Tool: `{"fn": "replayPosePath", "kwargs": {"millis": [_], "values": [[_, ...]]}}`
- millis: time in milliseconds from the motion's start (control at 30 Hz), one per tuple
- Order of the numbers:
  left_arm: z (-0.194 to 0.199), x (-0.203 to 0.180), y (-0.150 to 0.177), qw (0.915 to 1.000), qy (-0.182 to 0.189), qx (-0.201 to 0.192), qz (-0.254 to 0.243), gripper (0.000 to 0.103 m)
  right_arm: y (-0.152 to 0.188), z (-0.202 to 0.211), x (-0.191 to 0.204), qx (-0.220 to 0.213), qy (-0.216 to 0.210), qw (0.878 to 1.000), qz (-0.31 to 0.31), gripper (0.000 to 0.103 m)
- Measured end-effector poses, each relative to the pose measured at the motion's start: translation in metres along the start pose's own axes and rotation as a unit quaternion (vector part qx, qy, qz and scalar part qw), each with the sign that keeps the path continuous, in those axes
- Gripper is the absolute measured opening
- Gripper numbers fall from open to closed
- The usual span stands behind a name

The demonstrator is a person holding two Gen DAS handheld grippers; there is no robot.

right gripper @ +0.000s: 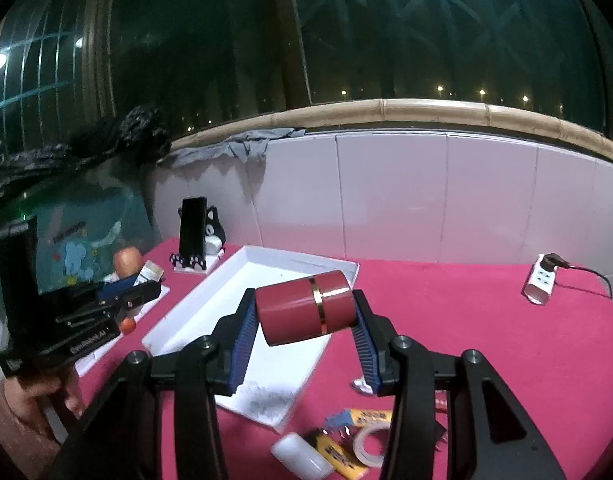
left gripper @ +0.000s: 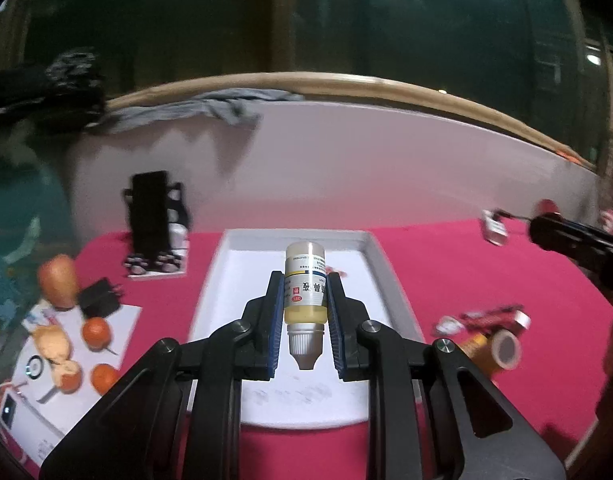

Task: Organize rigid objects
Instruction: 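Carry both held items into the white tray and open both tools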

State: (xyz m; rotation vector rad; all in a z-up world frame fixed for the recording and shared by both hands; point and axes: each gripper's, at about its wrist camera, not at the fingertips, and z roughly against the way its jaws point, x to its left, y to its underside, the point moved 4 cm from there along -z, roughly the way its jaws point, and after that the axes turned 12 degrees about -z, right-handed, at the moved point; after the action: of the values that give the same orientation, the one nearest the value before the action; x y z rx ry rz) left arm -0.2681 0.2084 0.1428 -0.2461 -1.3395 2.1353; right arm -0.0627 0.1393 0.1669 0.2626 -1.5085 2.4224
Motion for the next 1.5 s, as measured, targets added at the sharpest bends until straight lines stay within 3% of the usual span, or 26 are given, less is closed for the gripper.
{"fn": "replayPosePath", "kwargs": {"millis": [200,633,867,1167,1367,1500], "values": [[-0.015,0.025,-0.004,0.9989,-0.03,0.003,0.036,0.019,-0.008,-0.021,0.021,-0.003,-0.007,1.0,-0.002,0.045],[-0.069,0.05,-0.008,0.9956,-0.065,0.033,0.059,0.019,-0.008,-0.079,0.04,0.036,-0.001,0.999,-0.014,0.045],[-0.108,0.052,0.001,0.9931,-0.055,0.079,0.067,0.02,0.003,-0.118,0.044,0.073,0.006,0.997,-0.018,0.045],[-0.164,0.041,0.028,0.9847,-0.018,0.152,0.083,0.02,0.044,-0.175,0.026,0.151,0.043,0.987,-0.024,0.045],[-0.185,0.034,0.041,0.9787,0.004,0.18,0.098,0.02,0.063,-0.193,0.018,0.182,0.057,0.981,-0.025,0.045],[-0.187,0.038,0.039,0.9791,-0.008,0.181,0.093,0.02,0.07,-0.197,0.023,0.188,0.057,0.981,-0.013,0.045]]}}
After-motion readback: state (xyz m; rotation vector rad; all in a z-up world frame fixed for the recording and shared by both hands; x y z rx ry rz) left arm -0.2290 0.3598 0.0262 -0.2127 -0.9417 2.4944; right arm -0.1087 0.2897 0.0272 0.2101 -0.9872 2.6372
